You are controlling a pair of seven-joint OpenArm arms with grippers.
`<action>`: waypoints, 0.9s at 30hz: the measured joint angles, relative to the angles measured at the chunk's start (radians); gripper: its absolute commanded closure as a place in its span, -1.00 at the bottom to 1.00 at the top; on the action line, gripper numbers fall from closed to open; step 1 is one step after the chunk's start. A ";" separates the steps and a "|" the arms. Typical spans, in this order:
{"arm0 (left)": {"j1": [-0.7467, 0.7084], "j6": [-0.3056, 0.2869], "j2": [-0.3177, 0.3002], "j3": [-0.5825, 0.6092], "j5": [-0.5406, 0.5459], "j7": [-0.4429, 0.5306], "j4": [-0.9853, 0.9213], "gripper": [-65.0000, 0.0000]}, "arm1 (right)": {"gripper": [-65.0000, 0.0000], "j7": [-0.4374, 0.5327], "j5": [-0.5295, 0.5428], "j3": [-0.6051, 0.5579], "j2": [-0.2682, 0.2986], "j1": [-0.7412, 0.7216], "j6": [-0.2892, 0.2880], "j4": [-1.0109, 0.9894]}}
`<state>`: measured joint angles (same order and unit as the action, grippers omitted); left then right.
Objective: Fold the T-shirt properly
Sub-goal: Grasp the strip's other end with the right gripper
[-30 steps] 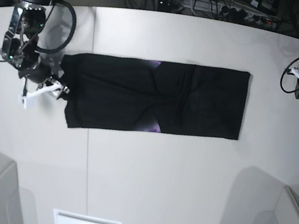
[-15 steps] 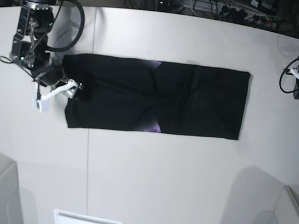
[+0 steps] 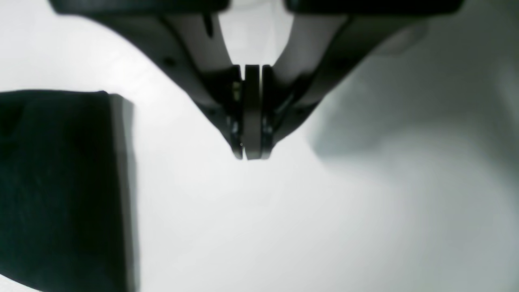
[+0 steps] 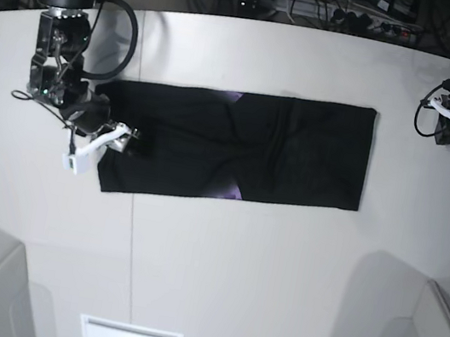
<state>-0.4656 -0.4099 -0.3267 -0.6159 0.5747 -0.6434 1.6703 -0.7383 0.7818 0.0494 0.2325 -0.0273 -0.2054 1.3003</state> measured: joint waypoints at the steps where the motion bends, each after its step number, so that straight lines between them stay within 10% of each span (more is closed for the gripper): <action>1: 0.000 0.001 -0.003 0.016 0.000 0.001 0.000 1.00 | -0.05 0.007 0.005 0.000 0.002 -0.003 -0.005 -0.014; 7: 0.051 -0.002 0.001 0.104 0.002 0.000 -0.001 1.00 | 1.00 0.025 -0.008 0.000 0.002 0.000 0.003 -0.036; 13: 0.137 0.074 0.002 0.237 -0.084 -0.003 -0.084 1.00 | 1.00 0.021 -0.004 0.000 0.002 0.000 0.003 -0.037; 19: 0.189 0.069 0.012 0.290 -0.113 0.001 -0.130 1.00 | 1.00 -0.016 -0.020 -0.019 0.002 0.010 0.154 0.040; 27: 0.199 0.070 0.042 0.375 -0.117 0.020 -0.118 1.00 | 1.00 -0.058 -0.076 -0.111 0.007 0.043 0.221 0.175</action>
<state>-0.2665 -0.3401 -0.2848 -0.2413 0.4572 -0.6231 1.5520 -0.7963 0.7059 -0.0616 0.2398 0.0154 0.0158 1.4754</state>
